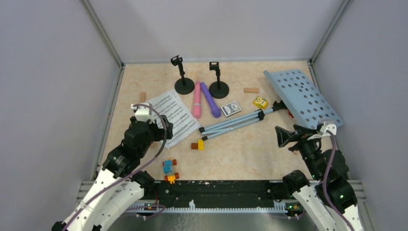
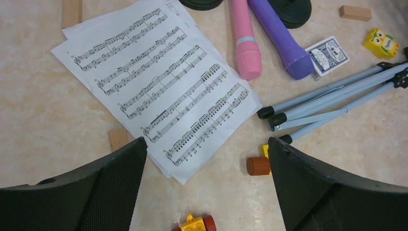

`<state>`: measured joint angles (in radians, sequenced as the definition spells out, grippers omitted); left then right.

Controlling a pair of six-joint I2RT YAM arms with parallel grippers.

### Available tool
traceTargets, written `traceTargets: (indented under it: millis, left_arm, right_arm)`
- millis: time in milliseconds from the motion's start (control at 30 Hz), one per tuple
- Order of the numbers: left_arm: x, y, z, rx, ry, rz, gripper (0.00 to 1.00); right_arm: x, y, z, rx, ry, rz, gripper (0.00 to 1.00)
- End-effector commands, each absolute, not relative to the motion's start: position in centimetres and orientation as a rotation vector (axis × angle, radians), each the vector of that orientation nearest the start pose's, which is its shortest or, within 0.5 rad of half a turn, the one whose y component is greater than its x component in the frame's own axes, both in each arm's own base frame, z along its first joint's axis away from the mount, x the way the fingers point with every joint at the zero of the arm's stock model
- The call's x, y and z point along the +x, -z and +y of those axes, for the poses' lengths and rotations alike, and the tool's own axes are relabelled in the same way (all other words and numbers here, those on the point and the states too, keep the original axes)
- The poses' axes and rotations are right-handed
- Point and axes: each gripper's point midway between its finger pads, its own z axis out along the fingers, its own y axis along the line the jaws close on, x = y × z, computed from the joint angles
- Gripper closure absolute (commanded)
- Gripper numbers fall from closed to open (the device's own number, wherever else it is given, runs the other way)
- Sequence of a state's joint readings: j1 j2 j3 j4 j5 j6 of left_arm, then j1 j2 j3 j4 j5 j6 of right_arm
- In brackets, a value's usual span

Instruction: Pack up the instrument practice props

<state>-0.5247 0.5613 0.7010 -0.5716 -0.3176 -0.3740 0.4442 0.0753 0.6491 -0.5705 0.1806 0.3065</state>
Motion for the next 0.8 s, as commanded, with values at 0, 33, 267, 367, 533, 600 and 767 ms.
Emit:
traceTargets:
  millis: [0, 33, 267, 367, 533, 600, 767]
  left_arm:
    - [22.8, -22.6, -9.3, -0.034, 0.341, 1.906, 0.01]
    - [22.7, -22.6, -9.4, -0.030, 0.346, 1.903, 0.01]
    - [23.0, -22.4, -9.6, -0.025, 0.346, 1.916, 0.01]
    - [22.8, -22.7, -9.3, -0.048, 0.342, 1.918, 0.01]
    - [22.6, -23.2, -9.3, -0.041, 0.362, 1.882, 0.01]
    - [22.5, -23.3, -9.5, -0.030, 0.371, 1.881, 0.01]
    - [22.6, -23.1, -9.7, -0.021, 0.371, 1.897, 0.01]
  right_arm:
    - [17.4, -27.3, 4.7, 0.080, -0.385, 1.561, 0.20]
    - [17.5, -27.1, 4.7, 0.087, -0.379, 1.566, 0.20]
    - [18.1, -26.0, 4.7, 0.116, -0.372, 1.608, 0.22]
    - [18.1, -25.7, 4.8, 0.113, -0.378, 1.611, 0.22]
    - [17.8, -25.9, 4.4, 0.130, -0.376, 1.589, 0.23]
    - [17.9, -25.9, 4.3, 0.135, -0.372, 1.587, 0.23]
    - [18.0, -25.7, 4.6, 0.116, -0.374, 1.593, 0.23]
